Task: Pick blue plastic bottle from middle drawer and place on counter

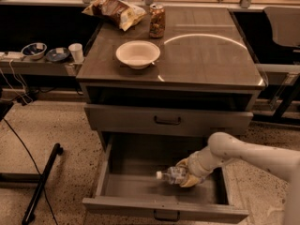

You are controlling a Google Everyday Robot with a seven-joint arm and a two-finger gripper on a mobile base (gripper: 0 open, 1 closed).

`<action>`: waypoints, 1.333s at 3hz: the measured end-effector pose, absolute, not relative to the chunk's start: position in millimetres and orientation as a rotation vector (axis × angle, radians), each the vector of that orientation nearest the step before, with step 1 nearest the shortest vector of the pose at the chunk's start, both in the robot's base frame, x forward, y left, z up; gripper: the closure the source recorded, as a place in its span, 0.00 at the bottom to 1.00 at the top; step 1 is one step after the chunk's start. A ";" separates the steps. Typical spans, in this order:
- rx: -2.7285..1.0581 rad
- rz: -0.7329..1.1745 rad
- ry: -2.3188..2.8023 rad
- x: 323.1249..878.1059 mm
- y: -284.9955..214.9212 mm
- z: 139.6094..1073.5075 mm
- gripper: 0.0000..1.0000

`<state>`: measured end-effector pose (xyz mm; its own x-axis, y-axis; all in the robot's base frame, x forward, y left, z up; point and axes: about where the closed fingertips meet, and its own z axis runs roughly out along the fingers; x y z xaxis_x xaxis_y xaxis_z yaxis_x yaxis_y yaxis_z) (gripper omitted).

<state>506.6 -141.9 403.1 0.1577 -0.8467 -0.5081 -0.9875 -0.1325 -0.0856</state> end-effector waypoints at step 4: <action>-2.000 0.092 1.501 447.3 -238.5 767.7 1.00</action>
Offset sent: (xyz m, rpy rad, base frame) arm -0.1192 -0.1020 0.3604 0.1023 -0.4907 0.0057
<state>447.3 -238.5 767.7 0.3487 -0.8425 -0.4107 -0.8861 -0.1536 -0.4372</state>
